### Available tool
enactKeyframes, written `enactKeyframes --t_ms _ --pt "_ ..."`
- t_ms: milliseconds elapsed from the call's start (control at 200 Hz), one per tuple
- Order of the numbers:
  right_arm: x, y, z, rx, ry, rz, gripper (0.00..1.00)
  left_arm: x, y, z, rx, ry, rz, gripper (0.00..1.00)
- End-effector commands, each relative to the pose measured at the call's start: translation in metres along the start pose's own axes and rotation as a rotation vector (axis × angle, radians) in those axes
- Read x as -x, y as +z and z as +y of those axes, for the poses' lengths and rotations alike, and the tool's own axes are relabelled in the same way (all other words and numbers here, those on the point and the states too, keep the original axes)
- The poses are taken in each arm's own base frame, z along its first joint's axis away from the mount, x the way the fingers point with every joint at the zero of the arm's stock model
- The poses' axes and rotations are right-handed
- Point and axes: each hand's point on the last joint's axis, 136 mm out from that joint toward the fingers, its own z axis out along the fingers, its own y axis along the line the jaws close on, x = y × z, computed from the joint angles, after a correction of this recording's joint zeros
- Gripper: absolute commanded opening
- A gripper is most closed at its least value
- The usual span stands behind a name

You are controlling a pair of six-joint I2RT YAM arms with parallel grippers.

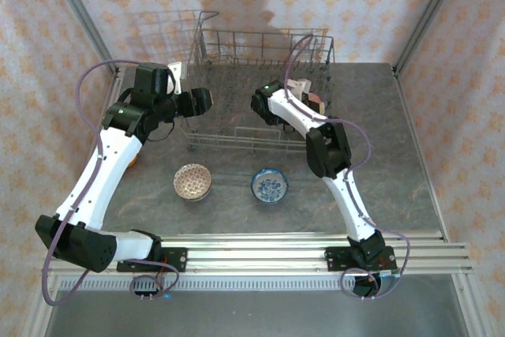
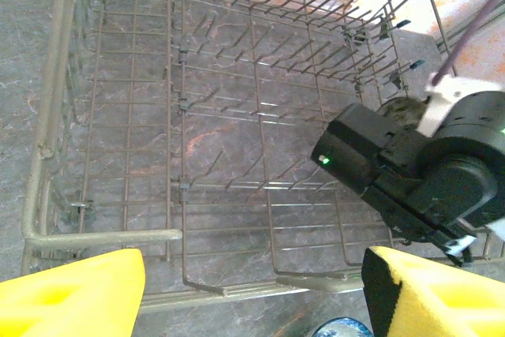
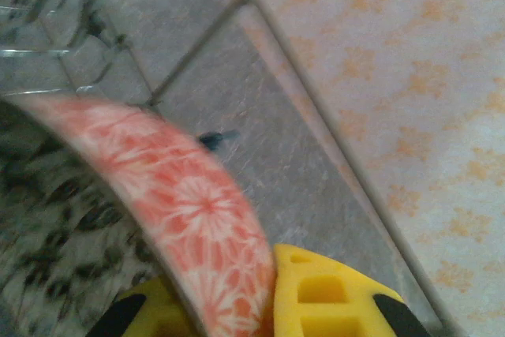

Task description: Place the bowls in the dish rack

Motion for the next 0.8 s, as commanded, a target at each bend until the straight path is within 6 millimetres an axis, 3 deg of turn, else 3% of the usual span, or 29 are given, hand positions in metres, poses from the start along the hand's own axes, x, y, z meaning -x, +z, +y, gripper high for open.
enactKeyframes --t_ms 0,500,686,796 --pt "-0.0798 -0.0154 0.0157 0.020 -0.227 0.294 0.09 0.0060 -0.0076 -0.0022 -0.024 0.006 -0.036 0.74" --pt "-0.0785 -0.0172 0.0194 0.038 -0.230 0.304 0.14 0.0067 -0.0097 -0.0019 -0.022 0.004 -0.038 0.74" --pt "-0.0748 -0.0187 0.0172 0.050 -0.235 0.304 0.19 0.0067 -0.0096 -0.0013 -0.019 0.002 -0.036 0.74" --pt "-0.0735 -0.0192 0.0152 0.053 -0.244 0.303 0.28 0.0076 -0.0097 -0.0011 -0.018 -0.001 -0.038 0.74"
